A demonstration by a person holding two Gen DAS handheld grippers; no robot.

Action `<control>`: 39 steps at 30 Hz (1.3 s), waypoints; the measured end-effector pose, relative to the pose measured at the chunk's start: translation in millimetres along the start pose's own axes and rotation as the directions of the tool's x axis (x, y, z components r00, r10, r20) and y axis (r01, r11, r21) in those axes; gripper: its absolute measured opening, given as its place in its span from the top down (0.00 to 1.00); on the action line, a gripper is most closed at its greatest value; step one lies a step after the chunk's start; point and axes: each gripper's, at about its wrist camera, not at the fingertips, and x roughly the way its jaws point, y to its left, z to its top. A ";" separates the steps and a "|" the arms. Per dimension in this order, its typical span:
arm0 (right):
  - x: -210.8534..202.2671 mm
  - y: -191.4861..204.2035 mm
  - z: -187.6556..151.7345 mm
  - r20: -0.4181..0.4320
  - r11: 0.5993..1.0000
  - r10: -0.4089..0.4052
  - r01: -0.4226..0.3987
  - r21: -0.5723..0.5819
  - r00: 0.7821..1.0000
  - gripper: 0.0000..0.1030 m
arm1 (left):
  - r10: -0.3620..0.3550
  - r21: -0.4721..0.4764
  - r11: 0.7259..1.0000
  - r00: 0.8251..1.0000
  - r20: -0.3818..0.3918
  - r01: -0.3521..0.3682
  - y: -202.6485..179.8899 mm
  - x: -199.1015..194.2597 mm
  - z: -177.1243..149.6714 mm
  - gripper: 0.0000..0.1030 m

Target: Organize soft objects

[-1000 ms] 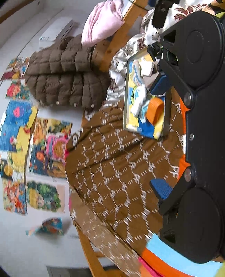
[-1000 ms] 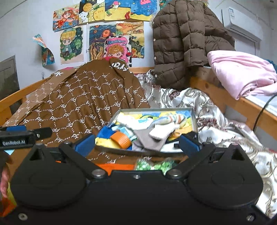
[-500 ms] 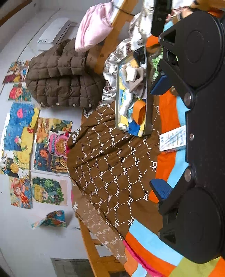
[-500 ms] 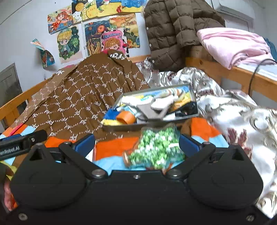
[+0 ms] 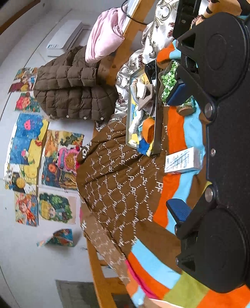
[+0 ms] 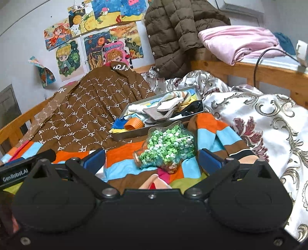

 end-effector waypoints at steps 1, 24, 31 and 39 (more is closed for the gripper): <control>-3.0 1.0 -2.9 0.010 1.000 -0.009 0.009 -0.013 1.000 0.01 | 0.007 -0.006 1.000 1.000 -0.001 -0.007 -0.3 -1.6 -2.7 0.01; -8.9 8.9 -14.4 0.055 0.996 -0.065 0.068 -0.057 0.996 0.01 | -0.014 0.029 0.999 1.000 0.001 0.014 2.5 -12.0 -14.9 0.01; 2.4 6.8 -17.2 0.041 0.996 -0.070 0.072 -0.061 0.997 0.01 | -0.015 0.026 1.000 1.000 -0.001 0.015 4.8 -11.2 -15.8 0.01; 10.2 1.6 -16.0 0.038 0.995 -0.062 0.065 -0.072 0.997 0.01 | -0.018 0.021 1.000 1.000 -0.012 0.019 5.6 -10.7 -17.4 0.01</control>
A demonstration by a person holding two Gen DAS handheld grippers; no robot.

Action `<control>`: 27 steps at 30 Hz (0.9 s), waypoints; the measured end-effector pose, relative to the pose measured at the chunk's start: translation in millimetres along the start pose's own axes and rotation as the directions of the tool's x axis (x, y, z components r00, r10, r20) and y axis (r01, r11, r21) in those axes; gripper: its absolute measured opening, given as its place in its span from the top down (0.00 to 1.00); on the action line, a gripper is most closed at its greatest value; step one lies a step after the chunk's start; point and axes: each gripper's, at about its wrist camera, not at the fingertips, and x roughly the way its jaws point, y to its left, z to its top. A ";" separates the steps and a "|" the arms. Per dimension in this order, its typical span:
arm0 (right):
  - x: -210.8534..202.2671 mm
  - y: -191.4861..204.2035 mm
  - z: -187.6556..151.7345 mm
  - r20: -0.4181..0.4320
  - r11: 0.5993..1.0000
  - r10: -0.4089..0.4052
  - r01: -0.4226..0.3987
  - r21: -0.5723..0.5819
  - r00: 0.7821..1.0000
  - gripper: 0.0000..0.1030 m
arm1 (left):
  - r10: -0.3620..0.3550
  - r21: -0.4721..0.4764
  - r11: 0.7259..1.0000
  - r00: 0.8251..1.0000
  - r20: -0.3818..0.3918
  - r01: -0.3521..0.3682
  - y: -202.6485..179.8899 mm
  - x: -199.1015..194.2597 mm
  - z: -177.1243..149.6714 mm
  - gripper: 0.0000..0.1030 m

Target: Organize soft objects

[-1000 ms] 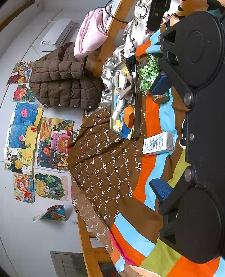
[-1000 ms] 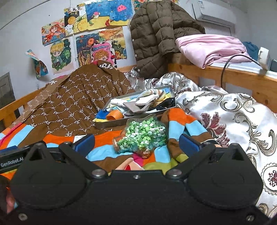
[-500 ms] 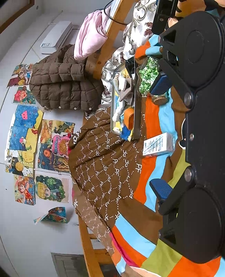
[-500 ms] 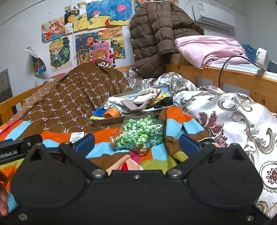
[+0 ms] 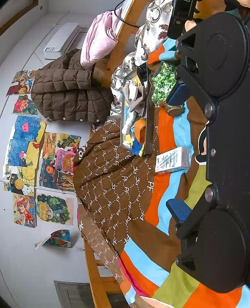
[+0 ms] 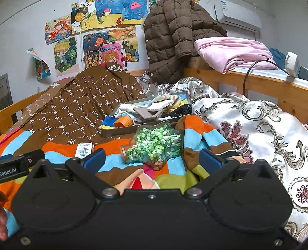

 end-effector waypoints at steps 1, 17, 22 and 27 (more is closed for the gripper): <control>0.7 0.0 0.0 0.000 1.000 0.000 0.000 0.000 1.000 0.01 | -0.003 -0.002 1.000 1.000 0.000 0.003 0.6 0.0 -0.5 0.01; 6.3 -5.6 0.2 0.001 1.000 0.004 -0.004 -0.010 1.000 0.01 | -0.055 0.016 0.998 0.998 -0.010 0.055 -3.2 -1.1 -1.8 0.01; 6.8 -5.9 0.1 0.001 1.000 0.005 -0.005 -0.011 1.000 0.01 | -0.042 0.012 0.999 0.999 -0.017 0.042 -2.5 -1.1 -2.0 0.01; 7.3 -5.8 -0.2 -0.001 1.000 0.003 -0.003 -0.012 1.000 0.01 | -0.021 0.022 1.000 1.000 -0.017 0.021 -1.5 -0.3 -2.3 0.01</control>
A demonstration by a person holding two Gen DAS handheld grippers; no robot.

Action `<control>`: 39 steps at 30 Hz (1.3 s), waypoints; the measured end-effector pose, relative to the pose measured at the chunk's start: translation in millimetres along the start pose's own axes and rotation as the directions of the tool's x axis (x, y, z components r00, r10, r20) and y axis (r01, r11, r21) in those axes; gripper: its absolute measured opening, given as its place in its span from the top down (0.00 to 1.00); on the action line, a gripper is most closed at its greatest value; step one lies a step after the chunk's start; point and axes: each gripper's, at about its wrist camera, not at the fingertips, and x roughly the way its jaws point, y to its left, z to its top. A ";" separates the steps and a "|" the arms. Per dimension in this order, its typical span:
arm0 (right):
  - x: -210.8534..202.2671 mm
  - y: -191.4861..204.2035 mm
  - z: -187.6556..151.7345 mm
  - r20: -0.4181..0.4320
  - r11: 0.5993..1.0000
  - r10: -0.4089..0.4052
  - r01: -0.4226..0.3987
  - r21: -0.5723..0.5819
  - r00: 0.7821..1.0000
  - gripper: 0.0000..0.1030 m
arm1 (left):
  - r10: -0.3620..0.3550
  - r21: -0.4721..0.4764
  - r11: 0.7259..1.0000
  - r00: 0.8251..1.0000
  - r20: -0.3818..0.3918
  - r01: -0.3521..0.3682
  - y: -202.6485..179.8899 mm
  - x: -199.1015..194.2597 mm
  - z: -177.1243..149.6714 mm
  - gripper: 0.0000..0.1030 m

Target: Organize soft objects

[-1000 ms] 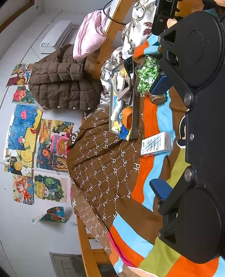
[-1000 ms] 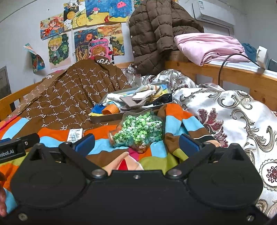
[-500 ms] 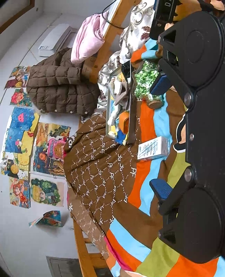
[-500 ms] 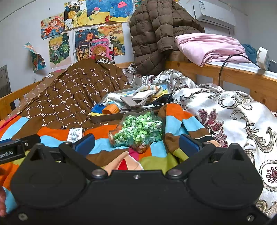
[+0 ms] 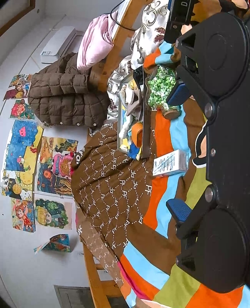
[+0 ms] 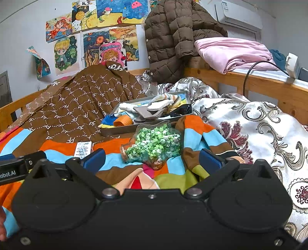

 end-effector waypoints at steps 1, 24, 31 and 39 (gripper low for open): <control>0.2 -0.1 -0.1 0.000 1.000 0.000 0.000 -0.001 1.000 0.01 | 0.002 0.001 1.000 1.000 0.001 -0.002 -1.2 0.1 0.3 0.01; 2.2 -6.4 1.0 -0.002 1.000 0.007 -0.007 -0.011 1.000 0.01 | -0.006 0.016 1.000 1.000 0.001 0.006 1.3 0.7 -0.8 0.01; 2.4 -7.3 1.1 -0.002 1.000 0.007 -0.007 -0.012 1.000 0.01 | -0.005 0.023 1.000 1.000 0.004 0.005 1.4 1.0 -1.0 0.01; 2.4 -7.0 1.1 -0.003 1.000 0.007 -0.007 -0.012 1.000 0.01 | -0.005 0.024 1.000 1.000 0.003 0.005 2.1 1.4 -1.1 0.01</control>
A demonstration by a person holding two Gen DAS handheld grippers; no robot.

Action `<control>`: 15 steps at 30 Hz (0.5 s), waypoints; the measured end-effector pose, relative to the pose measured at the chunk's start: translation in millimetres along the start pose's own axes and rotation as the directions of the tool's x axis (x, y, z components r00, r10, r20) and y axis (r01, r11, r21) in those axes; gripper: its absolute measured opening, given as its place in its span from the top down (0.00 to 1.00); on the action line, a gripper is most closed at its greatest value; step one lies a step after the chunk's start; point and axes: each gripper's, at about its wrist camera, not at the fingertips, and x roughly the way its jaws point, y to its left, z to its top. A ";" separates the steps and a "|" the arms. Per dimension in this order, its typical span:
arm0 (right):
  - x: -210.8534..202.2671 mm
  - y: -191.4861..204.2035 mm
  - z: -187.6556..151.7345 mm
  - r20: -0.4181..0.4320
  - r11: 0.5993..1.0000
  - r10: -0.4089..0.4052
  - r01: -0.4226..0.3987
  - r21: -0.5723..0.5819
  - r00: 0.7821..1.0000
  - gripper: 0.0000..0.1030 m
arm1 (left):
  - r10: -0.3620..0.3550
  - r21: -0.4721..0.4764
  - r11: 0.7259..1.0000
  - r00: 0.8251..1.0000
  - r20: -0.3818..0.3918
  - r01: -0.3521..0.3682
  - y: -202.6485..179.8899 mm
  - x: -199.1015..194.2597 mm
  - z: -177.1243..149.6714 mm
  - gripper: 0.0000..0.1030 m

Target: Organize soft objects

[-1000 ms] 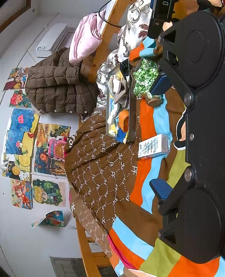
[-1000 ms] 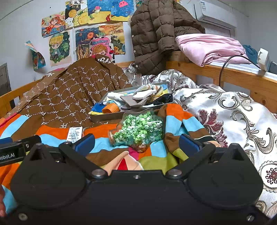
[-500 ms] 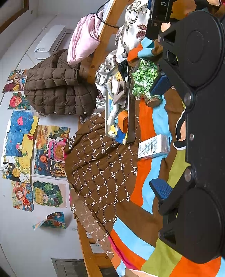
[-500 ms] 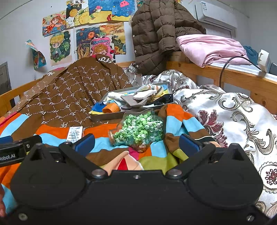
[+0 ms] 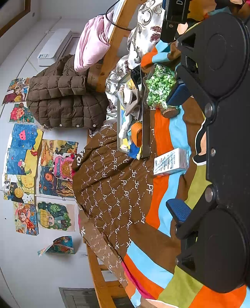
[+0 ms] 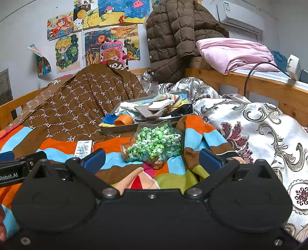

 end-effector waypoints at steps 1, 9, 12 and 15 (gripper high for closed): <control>0.1 -0.4 0.0 0.000 1.000 0.000 0.000 0.000 1.000 0.01 | 0.000 -0.001 1.000 1.000 0.000 0.000 -0.4 -0.2 -0.1 0.01; -0.1 0.7 -0.1 0.000 1.000 0.000 0.000 0.000 1.000 0.01 | 0.002 0.000 1.000 1.000 -0.002 -0.002 0.9 0.2 -0.5 0.01; 0.2 0.4 -0.3 0.000 1.000 0.000 0.000 -0.001 1.000 0.01 | 0.002 -0.001 1.000 1.000 -0.001 -0.002 0.5 0.1 -0.4 0.01; 0.2 0.3 -0.3 -0.001 1.000 0.000 0.000 -0.001 1.000 0.01 | 0.009 0.000 1.000 1.000 -0.001 -0.009 -0.2 0.1 -0.2 0.01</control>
